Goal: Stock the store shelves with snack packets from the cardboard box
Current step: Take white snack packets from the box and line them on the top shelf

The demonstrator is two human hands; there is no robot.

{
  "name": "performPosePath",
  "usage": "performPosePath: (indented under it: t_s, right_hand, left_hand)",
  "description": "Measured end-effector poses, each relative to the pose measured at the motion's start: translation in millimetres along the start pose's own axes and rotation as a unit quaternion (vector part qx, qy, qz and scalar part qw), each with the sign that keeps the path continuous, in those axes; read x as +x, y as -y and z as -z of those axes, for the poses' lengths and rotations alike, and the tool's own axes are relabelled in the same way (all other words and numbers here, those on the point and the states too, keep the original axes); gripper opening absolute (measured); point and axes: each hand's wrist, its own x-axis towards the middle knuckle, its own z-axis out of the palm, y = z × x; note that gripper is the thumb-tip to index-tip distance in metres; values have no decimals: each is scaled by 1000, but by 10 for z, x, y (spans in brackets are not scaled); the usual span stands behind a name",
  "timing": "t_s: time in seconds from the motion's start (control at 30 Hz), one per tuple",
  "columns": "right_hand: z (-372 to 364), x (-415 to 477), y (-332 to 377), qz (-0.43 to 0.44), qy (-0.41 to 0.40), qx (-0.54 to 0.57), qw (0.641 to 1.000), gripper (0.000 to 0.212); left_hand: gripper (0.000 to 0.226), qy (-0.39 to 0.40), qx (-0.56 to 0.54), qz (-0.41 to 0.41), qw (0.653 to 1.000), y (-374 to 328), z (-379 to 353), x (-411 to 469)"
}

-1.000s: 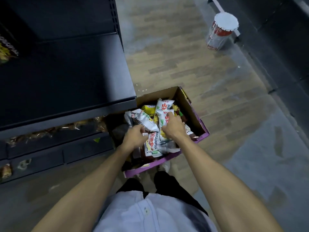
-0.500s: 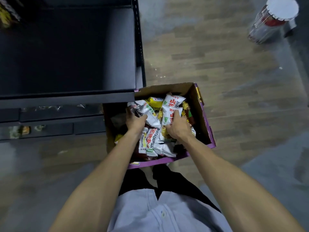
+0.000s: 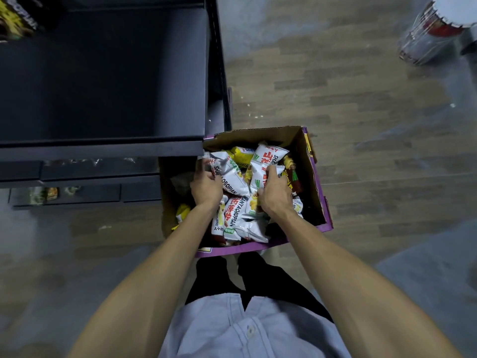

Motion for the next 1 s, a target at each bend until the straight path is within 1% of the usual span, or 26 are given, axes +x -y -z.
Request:
performPosePath:
  t_s: [0.07,0.17,0.23,0.3,0.43,0.53,0.63,0.73,0.8,0.9,1.0]
  right_hand:
    - [63,-14,-12,3,-11,3,1000,44]
    - [171,-11,-29,11,-49,24,998,48]
    - [222,11,-35,23,-74,41,996,48]
    - [245,46,-32,30,-97,54,993,49]
    - [236,104,-16,55,-142,27,988,49]
    - [218,157,-71,89,-139,-2,986,50]
    - [185,212,-147,83,-103,10,991,51]
    - [184,238,-170,64,-46,13,997,56]
    - [171,249,-169,48,-11,7,999,67]
    - [86,254,-162,31,20,-33,999,87]
    - [-2,266,-167,14,41,-57,997,96]
  left_hand:
    - [41,-5,25,-39,999,-49,82,-76]
    - [44,-10,41,-104,994,-173,136,-248]
    - [47,-26,58,-148,987,-286,114,-362]
    - [50,-33,97,-182,978,-373,65,-430]
    - [51,-41,171,-238,955,-493,15,-434]
    - [50,-42,191,-281,940,-600,40,-406]
    - [43,-27,226,-285,931,-598,81,-341]
    - [38,5,243,-258,935,-426,51,-270]
    - [43,22,259,-248,933,-325,-9,-257]
    - [55,27,301,-235,924,-274,-83,-262]
    - [66,54,278,-181,942,-217,-146,-259]
